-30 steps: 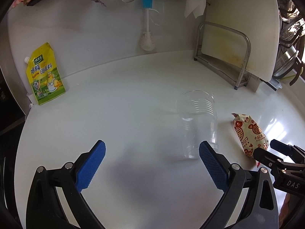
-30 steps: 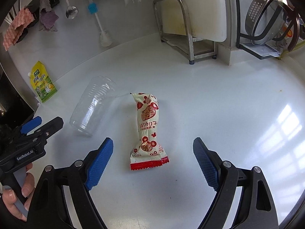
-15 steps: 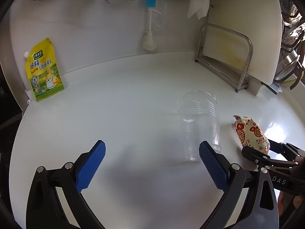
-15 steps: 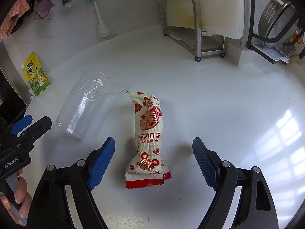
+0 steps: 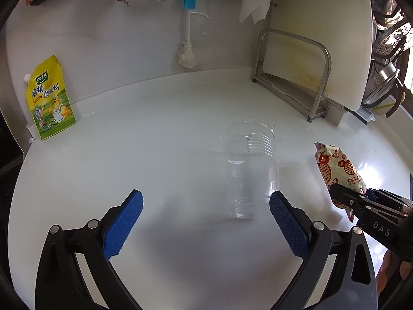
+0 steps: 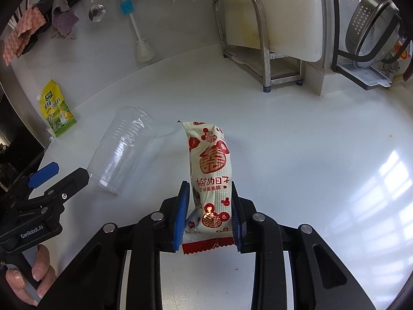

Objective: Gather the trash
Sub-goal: 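Grasp the clear plastic cup with the left tool while the right tool holds the wrapper, then carry the clear cup and snack wrapper over the basket bin with both tools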

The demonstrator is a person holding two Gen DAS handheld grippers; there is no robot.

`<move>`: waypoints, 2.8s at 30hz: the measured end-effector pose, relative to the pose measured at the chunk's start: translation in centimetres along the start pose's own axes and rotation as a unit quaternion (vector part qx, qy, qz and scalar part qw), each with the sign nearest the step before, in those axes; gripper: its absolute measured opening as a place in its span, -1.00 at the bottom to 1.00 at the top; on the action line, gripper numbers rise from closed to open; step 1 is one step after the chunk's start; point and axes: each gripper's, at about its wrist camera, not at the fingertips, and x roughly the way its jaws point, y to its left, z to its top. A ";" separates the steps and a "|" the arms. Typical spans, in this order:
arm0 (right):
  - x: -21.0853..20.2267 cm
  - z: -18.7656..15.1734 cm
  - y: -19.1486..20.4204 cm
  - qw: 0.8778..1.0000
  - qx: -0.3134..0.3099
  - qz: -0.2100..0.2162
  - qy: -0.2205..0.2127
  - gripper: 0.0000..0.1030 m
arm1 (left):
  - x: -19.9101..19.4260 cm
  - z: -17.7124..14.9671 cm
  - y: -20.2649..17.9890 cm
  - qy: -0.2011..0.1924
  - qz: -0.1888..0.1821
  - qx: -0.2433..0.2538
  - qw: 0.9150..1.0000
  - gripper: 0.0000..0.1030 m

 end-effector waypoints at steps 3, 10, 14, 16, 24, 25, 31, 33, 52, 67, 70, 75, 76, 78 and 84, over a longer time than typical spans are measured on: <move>-0.4 0.1 -0.8 1.000 0.013 0.004 -0.003 -0.45 | 0.1 0.3 -0.8 -0.003 -0.006 0.004 1.000 0.88; -0.4 0.0 -1.8 1.000 0.023 0.009 -0.002 -0.45 | 2.3 1.0 -2.6 0.018 -0.003 0.017 1.000 0.88; -0.7 0.0 -2.3 0.999 0.035 0.017 -0.005 -0.45 | 3.4 1.4 -3.1 0.026 -0.002 0.017 1.000 0.88; -0.8 0.1 -2.5 0.999 0.040 0.022 -0.007 -0.45 | 4.0 1.7 -3.5 0.032 -0.004 0.020 0.999 0.88; -1.0 0.0 -2.7 0.999 0.045 0.028 -0.008 -0.45 | 6.4 2.3 -3.8 0.067 -0.003 0.003 0.998 0.88; -1.0 0.1 -2.7 0.999 0.046 0.028 -0.008 -0.45 | 6.5 2.3 -3.7 0.071 -0.006 0.000 0.997 0.88; -1.0 0.0 -2.7 0.999 0.045 0.029 -0.009 -0.45 | 6.7 2.2 -3.7 0.067 0.014 0.011 0.998 0.84; -1.0 0.1 -2.7 0.999 0.044 0.029 -0.009 -0.45 | 6.6 2.2 -3.9 0.063 0.015 0.015 0.998 0.69; -1.9 -1.1 -2.3 0.999 0.036 0.027 -0.021 -0.45 | 2.9 0.2 -3.5 0.015 0.028 0.029 0.999 0.00; -12.4 -8.2 -0.8 0.995 0.045 0.003 -0.087 -0.45 | -8.2 -4.1 -2.6 -0.079 0.051 0.057 0.994 0.00; -15.8 -11.0 -0.2 0.993 0.059 0.000 -0.103 -0.45 | -11.4 -6.8 -2.2 -0.083 0.048 0.056 0.994 0.00; -19.9 -18.3 2.0 0.990 0.078 -0.012 -0.115 -0.45 | -16.2 -12.0 -2.2 -0.068 0.005 0.047 0.997 0.00; -20.5 -19.9 2.4 0.990 0.081 -0.011 -0.113 -0.45 | -17.0 -13.0 -2.3 -0.064 -0.004 0.047 0.997 0.00; -21.8 -22.5 3.2 0.991 0.081 -0.016 -0.110 -0.45 | -18.8 -14.8 -2.6 -0.061 -0.020 0.048 0.997 0.00; -25.4 -28.4 4.5 0.991 0.077 -0.031 -0.106 -0.45 | -22.7 -19.0 -3.1 -0.057 -0.040 0.063 0.996 0.00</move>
